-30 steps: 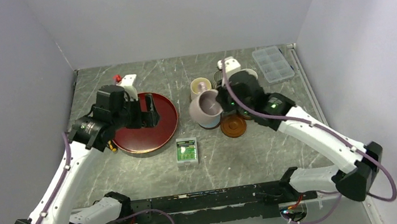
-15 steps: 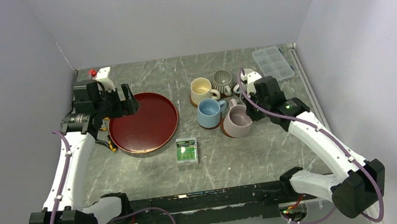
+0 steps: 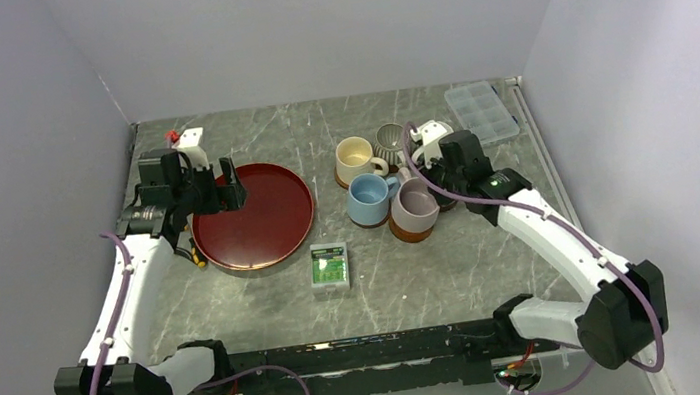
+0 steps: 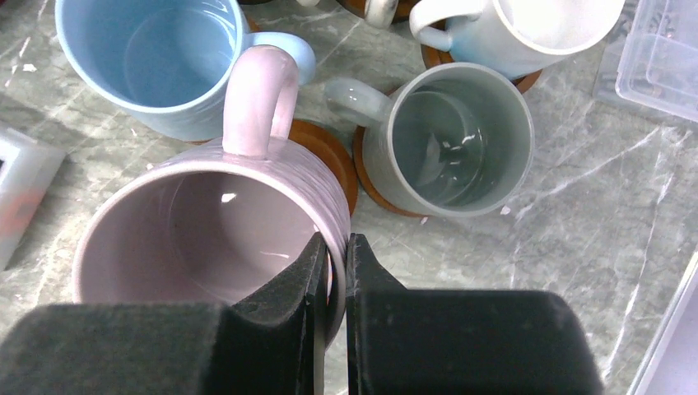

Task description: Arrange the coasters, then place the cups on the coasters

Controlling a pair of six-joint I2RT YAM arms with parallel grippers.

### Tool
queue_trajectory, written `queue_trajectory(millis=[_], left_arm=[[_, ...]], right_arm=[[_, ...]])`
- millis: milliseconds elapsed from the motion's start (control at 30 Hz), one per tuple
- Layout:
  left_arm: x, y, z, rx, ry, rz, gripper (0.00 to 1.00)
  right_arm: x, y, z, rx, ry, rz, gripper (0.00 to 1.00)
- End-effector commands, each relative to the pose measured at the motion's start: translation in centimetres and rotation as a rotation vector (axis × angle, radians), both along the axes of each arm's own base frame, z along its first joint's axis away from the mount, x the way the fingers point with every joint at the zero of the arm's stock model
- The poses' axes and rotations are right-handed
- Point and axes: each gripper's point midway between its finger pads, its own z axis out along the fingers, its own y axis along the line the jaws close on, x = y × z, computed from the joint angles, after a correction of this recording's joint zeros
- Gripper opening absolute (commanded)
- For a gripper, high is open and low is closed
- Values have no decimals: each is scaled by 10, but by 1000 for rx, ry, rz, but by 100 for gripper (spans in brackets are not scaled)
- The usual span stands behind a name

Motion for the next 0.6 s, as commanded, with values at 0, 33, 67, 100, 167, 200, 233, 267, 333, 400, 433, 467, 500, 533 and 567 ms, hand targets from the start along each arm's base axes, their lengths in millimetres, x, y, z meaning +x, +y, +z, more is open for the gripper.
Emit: queue_trajectory(millis=[0, 33, 67, 100, 167, 200, 233, 267, 333, 400, 433, 467, 500, 533, 567], left_arm=[[6, 2, 11, 16, -68, -12, 93], [6, 1, 9, 15, -65, -15, 92], [6, 1, 9, 14, -63, -17, 92], [6, 1, 8, 13, -62, -19, 91], [6, 0, 7, 14, -60, -23, 91], [6, 0, 7, 13, -59, -24, 91], [6, 0, 7, 15, -59, -23, 91], [5, 0, 6, 15, -57, -24, 91], [5, 1, 6, 17, -56, -23, 92], [5, 0, 5, 15, -53, -24, 92], [5, 0, 5, 16, -52, -24, 92], [5, 0, 5, 17, -52, -24, 92], [5, 1, 5, 19, -53, -22, 92], [5, 1, 5, 20, -53, -21, 92], [5, 1, 5, 20, -52, -20, 92]], right_arm=[[32, 12, 35, 24, -176, 44, 0], [32, 14, 33, 20, -174, 62, 0], [33, 15, 30, 16, -168, 76, 0], [33, 16, 27, 6, -161, 85, 0], [34, 17, 19, -10, -136, 97, 0], [35, 17, 15, -16, -127, 100, 0], [35, 17, 12, -19, -121, 100, 0], [36, 18, 10, -20, -118, 100, 0], [37, 17, 5, -23, -113, 101, 0], [38, 16, 0, -27, -106, 96, 0], [38, 18, -1, -20, -102, 104, 0], [38, 19, -3, -14, -98, 113, 0], [39, 19, -4, -12, -96, 112, 0], [40, 18, -6, -12, -95, 110, 0], [41, 18, -8, -11, -91, 109, 0]])
